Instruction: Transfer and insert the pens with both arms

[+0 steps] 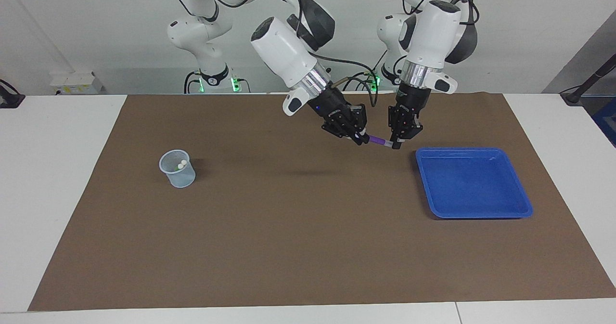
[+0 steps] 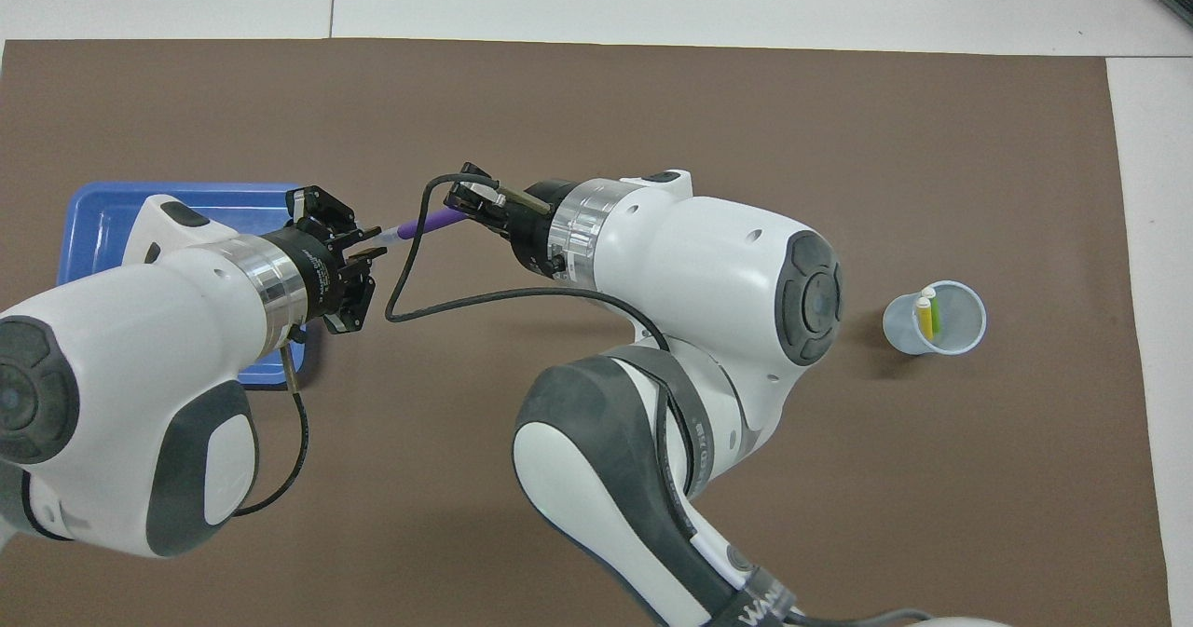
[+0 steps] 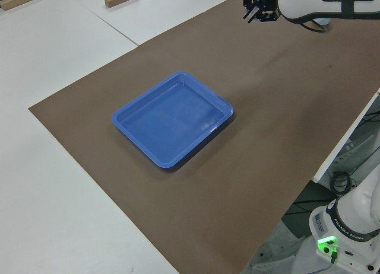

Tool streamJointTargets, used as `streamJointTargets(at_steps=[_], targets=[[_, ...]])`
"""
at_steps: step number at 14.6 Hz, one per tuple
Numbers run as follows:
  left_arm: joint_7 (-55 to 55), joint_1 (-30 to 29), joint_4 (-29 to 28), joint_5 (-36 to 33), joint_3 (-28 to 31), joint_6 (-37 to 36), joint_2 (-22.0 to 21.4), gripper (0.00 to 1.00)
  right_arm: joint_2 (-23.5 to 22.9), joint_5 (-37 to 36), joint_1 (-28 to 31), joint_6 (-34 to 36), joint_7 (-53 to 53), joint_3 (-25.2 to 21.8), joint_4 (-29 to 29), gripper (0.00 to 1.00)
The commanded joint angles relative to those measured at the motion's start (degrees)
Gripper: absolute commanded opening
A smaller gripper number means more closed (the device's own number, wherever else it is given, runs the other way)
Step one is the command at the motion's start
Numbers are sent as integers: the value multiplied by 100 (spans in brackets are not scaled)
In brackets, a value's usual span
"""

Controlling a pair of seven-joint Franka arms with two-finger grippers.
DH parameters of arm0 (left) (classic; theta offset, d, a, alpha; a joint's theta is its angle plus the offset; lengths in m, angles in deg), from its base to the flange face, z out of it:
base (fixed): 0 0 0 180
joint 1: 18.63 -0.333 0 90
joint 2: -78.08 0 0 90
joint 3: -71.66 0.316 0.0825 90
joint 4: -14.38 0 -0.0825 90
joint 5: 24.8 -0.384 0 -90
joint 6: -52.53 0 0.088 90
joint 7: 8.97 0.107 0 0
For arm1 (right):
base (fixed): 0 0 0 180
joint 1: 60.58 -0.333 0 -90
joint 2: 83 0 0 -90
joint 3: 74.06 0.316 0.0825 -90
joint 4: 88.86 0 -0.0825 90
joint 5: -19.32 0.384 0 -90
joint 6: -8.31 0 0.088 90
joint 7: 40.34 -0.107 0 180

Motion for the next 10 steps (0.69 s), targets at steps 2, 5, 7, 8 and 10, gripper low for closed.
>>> streamJointTargets(at_steps=[2, 5, 7, 8, 10], targets=[[-112, 40, -145, -74, 26, 51, -175, 68, -94, 99, 9, 24, 182, 10, -91, 0], [-112, 40, -136, -74, 26, 51, -184, 96, -86, 20, 18, 112, 234, 2, -82, 0], [-112, 31, -119, -74, 26, 43, -184, 100, -68, -111, 35, 383, 575, -16, -39, 0], [-112, 13, -119, -74, 35, 43, -184, 100, -42, -400, 88, 750, 821, -51, -38, 0], [-103, 13, -110, -74, 35, 43, -184, 100, 2, -1059, 289, 1331, 1182, -51, -38, 0]])
